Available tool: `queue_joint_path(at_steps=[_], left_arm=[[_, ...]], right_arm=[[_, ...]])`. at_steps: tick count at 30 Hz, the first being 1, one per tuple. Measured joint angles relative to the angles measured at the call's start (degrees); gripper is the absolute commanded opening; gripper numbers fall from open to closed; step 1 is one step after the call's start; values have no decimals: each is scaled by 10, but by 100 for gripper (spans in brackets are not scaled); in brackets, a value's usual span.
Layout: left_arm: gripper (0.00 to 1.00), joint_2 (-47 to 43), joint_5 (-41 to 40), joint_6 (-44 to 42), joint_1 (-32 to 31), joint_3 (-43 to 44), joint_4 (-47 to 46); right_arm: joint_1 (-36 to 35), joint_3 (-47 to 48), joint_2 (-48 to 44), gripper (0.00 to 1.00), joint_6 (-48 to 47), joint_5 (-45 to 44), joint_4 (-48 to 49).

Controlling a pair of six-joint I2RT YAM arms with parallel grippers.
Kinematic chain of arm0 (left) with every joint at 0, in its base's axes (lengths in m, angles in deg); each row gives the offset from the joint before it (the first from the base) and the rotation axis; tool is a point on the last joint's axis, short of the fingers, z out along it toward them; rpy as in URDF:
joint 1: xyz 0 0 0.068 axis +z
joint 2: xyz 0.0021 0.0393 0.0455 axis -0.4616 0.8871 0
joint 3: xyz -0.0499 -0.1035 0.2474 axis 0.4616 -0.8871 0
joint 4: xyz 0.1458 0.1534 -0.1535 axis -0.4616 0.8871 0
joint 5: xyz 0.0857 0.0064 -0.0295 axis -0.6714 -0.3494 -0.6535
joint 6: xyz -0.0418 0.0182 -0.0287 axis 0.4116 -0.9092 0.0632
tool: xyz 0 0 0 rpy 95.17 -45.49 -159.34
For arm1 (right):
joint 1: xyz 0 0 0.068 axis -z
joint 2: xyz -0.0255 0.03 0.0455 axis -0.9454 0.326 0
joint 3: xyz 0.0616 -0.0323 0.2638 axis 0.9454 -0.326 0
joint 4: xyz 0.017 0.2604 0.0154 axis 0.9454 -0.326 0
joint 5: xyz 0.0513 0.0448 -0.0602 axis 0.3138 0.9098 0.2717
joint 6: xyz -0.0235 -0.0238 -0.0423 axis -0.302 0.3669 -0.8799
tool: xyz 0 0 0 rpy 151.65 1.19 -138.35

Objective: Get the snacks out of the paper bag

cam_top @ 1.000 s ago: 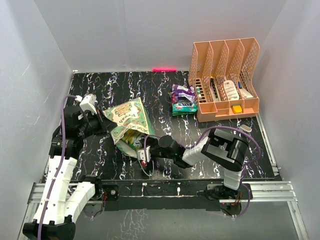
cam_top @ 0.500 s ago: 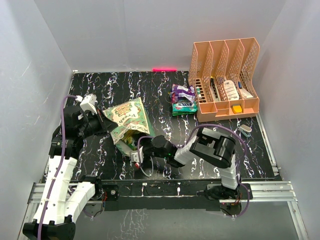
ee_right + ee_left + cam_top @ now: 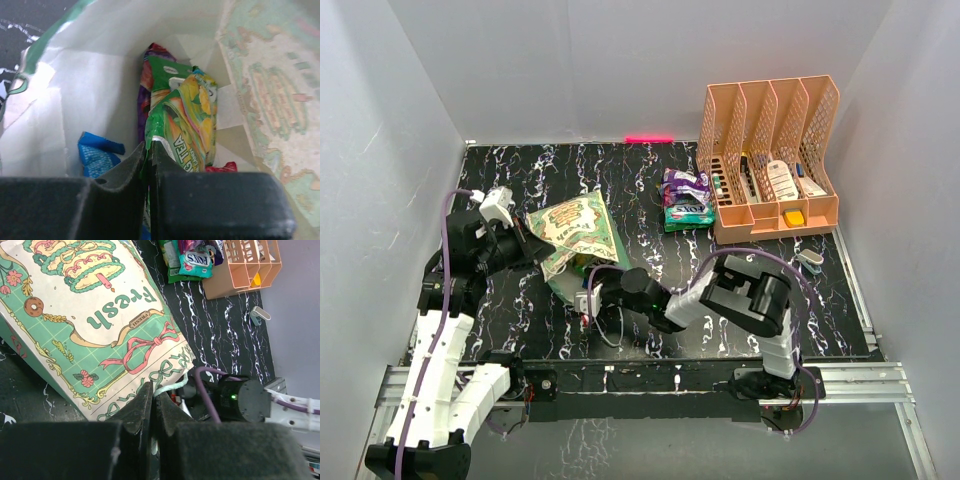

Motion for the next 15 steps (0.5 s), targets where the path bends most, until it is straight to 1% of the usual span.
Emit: queue_joint_path(at_steps=[3, 8, 10, 15], left_arm=[[0, 2, -5, 3, 0, 0, 0], [0, 7, -20, 15, 0, 3, 0], [0, 10, -24, 20, 0, 7, 0], [0, 21, -34, 32, 0, 23, 0]], right_arm=[[0, 0, -41, 7, 16, 9, -37], [1, 0, -150, 7, 65, 45, -110], [2, 0, -192, 7, 89, 66, -138], [3, -1, -295, 7, 149, 154, -257]])
